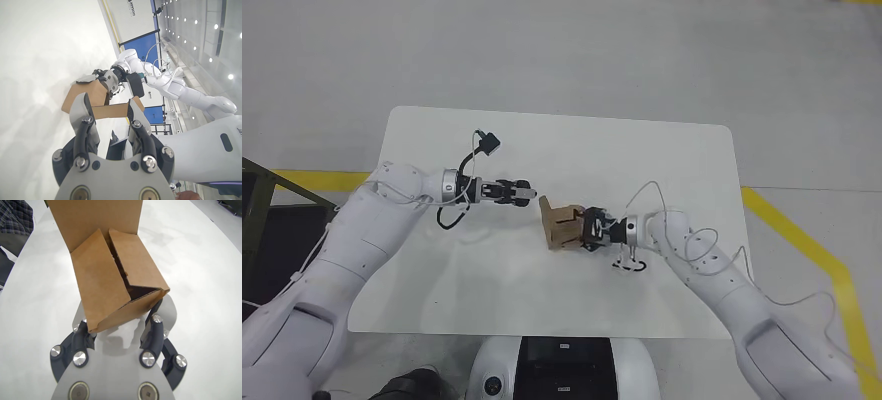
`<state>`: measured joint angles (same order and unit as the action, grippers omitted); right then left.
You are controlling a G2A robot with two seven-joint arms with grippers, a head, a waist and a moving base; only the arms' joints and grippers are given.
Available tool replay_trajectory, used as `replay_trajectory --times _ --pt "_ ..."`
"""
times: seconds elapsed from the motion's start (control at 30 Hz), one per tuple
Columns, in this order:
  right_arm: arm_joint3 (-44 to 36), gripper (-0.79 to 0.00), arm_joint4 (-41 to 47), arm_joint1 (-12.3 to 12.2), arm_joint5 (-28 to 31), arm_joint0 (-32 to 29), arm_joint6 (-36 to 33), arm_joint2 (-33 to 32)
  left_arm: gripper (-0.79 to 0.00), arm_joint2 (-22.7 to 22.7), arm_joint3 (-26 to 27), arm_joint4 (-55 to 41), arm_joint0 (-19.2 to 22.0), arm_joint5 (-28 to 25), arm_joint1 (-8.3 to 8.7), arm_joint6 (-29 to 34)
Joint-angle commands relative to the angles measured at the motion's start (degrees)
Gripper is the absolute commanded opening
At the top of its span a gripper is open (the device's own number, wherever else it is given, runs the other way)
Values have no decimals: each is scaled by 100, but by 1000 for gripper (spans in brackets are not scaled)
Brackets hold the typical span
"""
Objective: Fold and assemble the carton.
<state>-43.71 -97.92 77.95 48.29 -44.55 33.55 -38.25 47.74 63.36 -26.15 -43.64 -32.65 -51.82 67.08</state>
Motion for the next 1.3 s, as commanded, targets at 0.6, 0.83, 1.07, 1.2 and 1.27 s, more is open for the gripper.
replay_trajectory --times 0.6,0.83,1.07,1.2,1.27 --pt "-3251 -403 588 -436 -624 -1182 -4110 -1132 -428 287 -189 245 -64 -105 3 240" --pt "-4394 -339 701 -573 -797 -1691 -5409 -1551 -437 466 -73 253 -225 -13 82 441" --pt "-4730 -268 572 -583 -925 -1782 -6148 -1509 -431 442 145 35 -398 65 82 520" --pt "-4750 -209 568 -558 -1035 -1760 -6322 -1418 -431 412 195 -99 -436 91 79 546" --pt "-4740 -157 594 -543 -1078 -1746 -6342 -1373 -434 356 166 -176 -441 107 60 562"
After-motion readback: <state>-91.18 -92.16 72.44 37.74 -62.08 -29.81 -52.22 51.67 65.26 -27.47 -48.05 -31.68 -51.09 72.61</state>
